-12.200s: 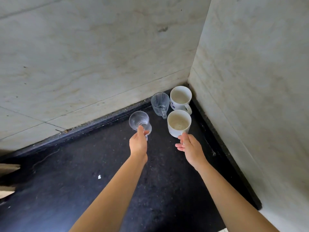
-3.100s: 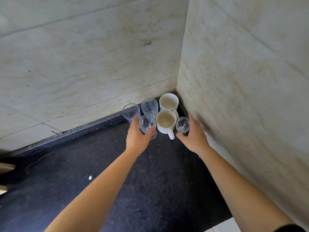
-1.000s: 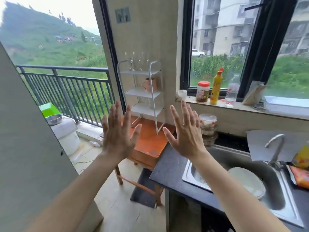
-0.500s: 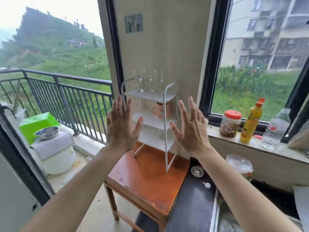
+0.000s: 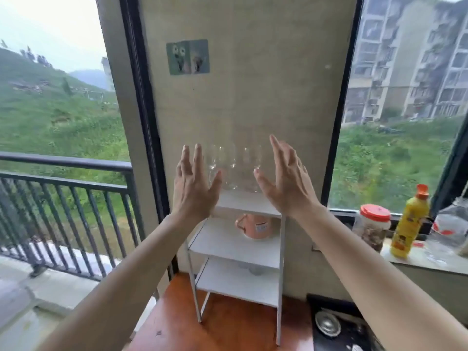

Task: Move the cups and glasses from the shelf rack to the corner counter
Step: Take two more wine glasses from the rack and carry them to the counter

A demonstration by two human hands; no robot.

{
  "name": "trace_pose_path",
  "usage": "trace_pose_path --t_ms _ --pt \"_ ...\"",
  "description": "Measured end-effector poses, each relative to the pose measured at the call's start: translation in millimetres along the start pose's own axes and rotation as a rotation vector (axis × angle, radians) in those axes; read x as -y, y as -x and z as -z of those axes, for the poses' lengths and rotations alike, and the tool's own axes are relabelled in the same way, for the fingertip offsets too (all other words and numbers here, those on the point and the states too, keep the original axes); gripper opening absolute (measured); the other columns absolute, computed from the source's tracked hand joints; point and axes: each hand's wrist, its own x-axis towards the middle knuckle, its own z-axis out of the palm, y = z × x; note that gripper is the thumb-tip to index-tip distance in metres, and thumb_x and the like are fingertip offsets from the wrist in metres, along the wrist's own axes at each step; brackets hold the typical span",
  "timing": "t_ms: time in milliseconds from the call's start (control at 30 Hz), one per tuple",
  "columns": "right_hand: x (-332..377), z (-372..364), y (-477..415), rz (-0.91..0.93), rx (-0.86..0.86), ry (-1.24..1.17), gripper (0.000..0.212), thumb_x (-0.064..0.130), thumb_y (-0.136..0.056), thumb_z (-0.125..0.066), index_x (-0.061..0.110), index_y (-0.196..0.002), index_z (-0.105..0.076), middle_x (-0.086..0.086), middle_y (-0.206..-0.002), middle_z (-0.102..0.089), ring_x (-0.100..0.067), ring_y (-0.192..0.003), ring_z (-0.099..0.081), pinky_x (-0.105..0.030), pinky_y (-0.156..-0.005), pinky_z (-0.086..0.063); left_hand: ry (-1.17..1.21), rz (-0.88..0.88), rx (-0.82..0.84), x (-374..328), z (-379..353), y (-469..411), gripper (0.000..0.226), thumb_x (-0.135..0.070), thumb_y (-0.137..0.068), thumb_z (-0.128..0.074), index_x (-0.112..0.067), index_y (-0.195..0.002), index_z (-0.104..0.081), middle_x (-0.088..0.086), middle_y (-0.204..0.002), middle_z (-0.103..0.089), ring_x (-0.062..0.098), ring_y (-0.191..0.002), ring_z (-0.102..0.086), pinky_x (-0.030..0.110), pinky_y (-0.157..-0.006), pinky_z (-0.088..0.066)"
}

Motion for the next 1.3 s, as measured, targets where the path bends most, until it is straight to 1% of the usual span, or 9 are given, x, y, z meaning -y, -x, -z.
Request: trace_pose_path --t_ms 167,367,467,567,767,933,1033,1167,1300 --pt "6 -33 -46 -0.128 0.087 -0.006 0.089 0.050 -0.097 -0.053 0.034 -0.161 0.006 -0.014 -0.162 -0.021 -0.035 -0.146 -0.034 -0.048 -0.111 -0.041 0.096 0.069 0.060 21 -20 -48 0.085 -0.055 -0.096 -0.047 -0.021 -0.159 0.000 0.015 -0.166 -0.004 0.032 -0.151 -0.011 0.047 -0.117 -0.022" --pt "12 -66 -76 -0.367 0.089 -0.271 0.094 0.045 -0.094 -0.060 0.032 -0.162 0.004 -0.018 -0.162 -0.017 -0.037 -0.147 -0.031 -0.044 -0.116 -0.030 0.246 0.251 0.134 32 -39 -73 0.079 -0.056 -0.094 -0.049 -0.032 -0.158 -0.008 0.012 -0.165 -0.004 0.033 -0.147 -0.027 0.047 -0.113 -0.031" --pt "9 -76 -78 -0.417 0.139 -0.303 0.082 0.047 -0.095 -0.060 0.025 -0.161 -0.015 -0.020 -0.158 -0.026 -0.038 -0.144 -0.034 -0.040 -0.113 -0.030 0.280 0.278 0.145 38 -44 -74 0.067 -0.058 -0.094 -0.049 -0.039 -0.152 -0.023 0.013 -0.161 -0.020 0.035 -0.129 -0.050 0.042 -0.101 -0.040" --pt "6 -86 -74 -0.402 0.102 -0.348 0.061 0.044 -0.094 -0.063 0.019 -0.143 -0.035 -0.016 -0.145 -0.044 -0.035 -0.133 -0.045 -0.033 -0.094 -0.033 0.296 0.251 0.067 43 -47 -70 0.058 -0.058 -0.093 -0.052 -0.033 -0.140 -0.028 0.010 -0.147 -0.040 0.033 -0.108 -0.060 0.036 -0.082 -0.041" --pt "7 -93 -67 -0.363 0.014 -0.412 0.046 0.036 -0.098 -0.060 0.013 -0.128 -0.034 -0.006 -0.127 -0.045 -0.030 -0.123 -0.048 -0.030 -0.088 -0.032 0.455 0.310 -0.008 42 -47 -66 0.047 -0.055 -0.096 -0.050 -0.024 -0.121 -0.026 0.008 -0.130 -0.054 0.024 -0.105 -0.062 0.033 -0.075 -0.040" --pt "14 -87 -56 -0.409 0.017 -0.534 0.072 0.039 -0.098 -0.058 0.016 -0.153 -0.018 -0.010 -0.160 -0.031 -0.027 -0.143 -0.040 -0.033 -0.108 -0.032 0.660 0.344 0.016 43 -37 -55 0.045 -0.051 -0.098 -0.048 -0.026 -0.123 -0.021 0.019 -0.117 -0.059 0.030 -0.106 -0.063 0.050 -0.092 -0.051" --pt "20 -79 -44 -0.426 0.041 -0.565 0.082 0.048 -0.096 -0.056 0.021 -0.158 -0.009 -0.006 -0.161 -0.034 -0.021 -0.143 -0.041 -0.031 -0.105 -0.031 0.734 0.318 -0.024 41 -27 -43 0.046 -0.045 -0.099 -0.052 -0.023 -0.124 -0.020 0.019 -0.109 -0.058 0.024 -0.099 -0.065 0.055 -0.091 -0.052" --pt "31 -61 -30 -0.449 -0.037 -0.603 0.082 0.052 -0.087 -0.058 0.022 -0.156 -0.025 0.005 -0.131 -0.059 -0.020 -0.124 -0.055 -0.034 -0.096 -0.038 0.793 0.284 -0.111 30 -9 -28 0.048 -0.042 -0.097 -0.058 -0.026 -0.124 -0.021 0.008 -0.105 -0.057 0.004 -0.081 -0.066 0.038 -0.081 -0.059" --pt "44 -33 -22 -0.362 -0.215 -0.733 0.073 0.050 -0.078 -0.056 0.024 -0.145 -0.042 0.015 -0.109 -0.064 0.004 -0.093 -0.064 -0.025 -0.079 -0.046 0.928 0.229 -0.225 7 12 -20 0.045 -0.039 -0.096 -0.061 -0.021 -0.127 -0.035 0.003 -0.106 -0.056 0.016 -0.083 -0.066 0.032 -0.068 -0.056"
